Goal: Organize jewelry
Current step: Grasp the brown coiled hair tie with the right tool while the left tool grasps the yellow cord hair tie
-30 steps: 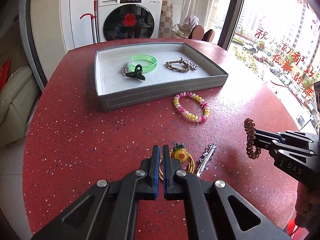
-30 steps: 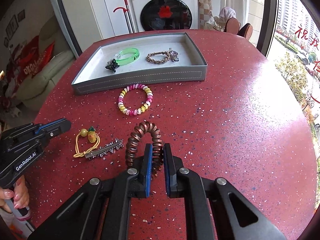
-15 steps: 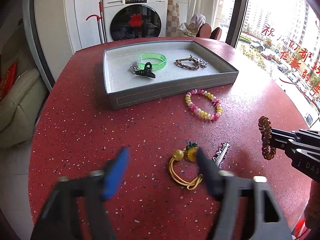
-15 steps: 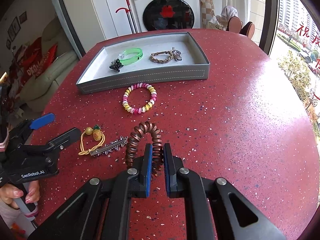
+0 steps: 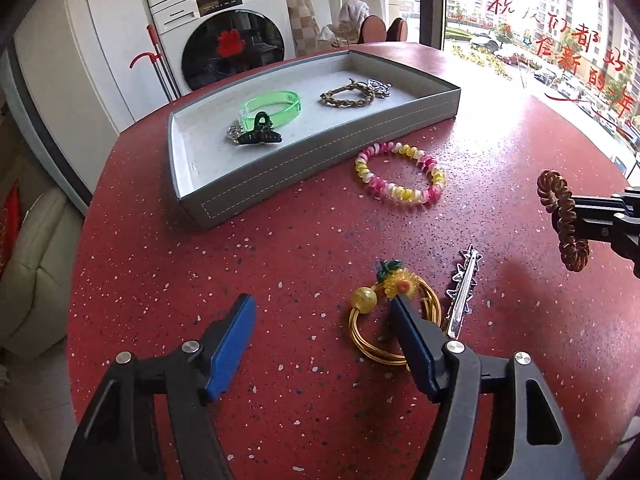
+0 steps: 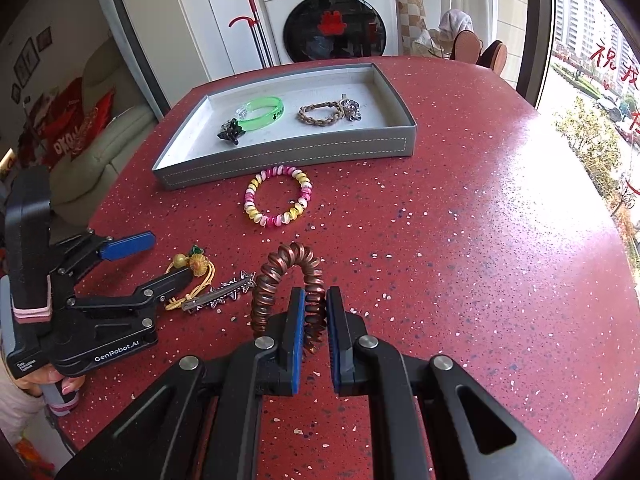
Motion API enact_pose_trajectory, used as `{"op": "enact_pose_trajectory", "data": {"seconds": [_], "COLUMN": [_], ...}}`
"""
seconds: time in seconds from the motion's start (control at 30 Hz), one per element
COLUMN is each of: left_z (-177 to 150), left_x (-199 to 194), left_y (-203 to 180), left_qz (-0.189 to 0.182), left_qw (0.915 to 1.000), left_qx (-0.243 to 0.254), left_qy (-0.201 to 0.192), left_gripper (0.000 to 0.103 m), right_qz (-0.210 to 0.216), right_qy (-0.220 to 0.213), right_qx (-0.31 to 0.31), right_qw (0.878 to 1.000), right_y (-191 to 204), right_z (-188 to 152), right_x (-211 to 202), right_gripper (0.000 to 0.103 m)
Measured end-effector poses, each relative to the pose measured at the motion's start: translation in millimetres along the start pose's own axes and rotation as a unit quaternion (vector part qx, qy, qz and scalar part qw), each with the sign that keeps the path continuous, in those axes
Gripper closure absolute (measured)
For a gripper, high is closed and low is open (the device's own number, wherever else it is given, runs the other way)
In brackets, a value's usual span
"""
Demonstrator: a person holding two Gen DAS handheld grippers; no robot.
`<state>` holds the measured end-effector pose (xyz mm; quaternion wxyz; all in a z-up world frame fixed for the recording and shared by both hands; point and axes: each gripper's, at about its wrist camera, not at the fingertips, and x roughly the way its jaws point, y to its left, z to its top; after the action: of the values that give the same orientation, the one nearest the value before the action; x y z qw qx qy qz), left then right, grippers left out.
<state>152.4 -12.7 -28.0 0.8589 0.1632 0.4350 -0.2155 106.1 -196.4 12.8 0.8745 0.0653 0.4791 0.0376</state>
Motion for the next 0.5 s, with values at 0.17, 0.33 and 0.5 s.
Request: {"op": "enact_pose_trajectory", "data": {"seconds": [0.17, 0.33, 0.5], "left_z": [1.9, 1.1, 3.8], "left_x": [-1.4, -2.9, -10.4], "left_y": [-13.1, -9.3, 0.8], "left_qz": [-0.031, -0.052, -0.065], "left_qw": [0.9991, 0.9986, 0.9968], "left_qx": [0.029, -0.001, -0.044], "left_qy": [0.000, -0.001, -0.012], "left_gripper": [0.072, 0.072, 0.072], "right_qz": [0.001, 0.003, 0.007], "right_qy": [0.000, -0.007, -0.012], "right_qx": [0.000, 0.003, 0.006], "right_qw": [1.000, 1.000, 1.000], "right_y": [1.5, 0.4, -1.5], "right_z": [-0.5, 2.7, 8.8], "right_x": [1.4, -2.0, -6.5], "right_gripper": [0.091, 0.091, 0.091]}}
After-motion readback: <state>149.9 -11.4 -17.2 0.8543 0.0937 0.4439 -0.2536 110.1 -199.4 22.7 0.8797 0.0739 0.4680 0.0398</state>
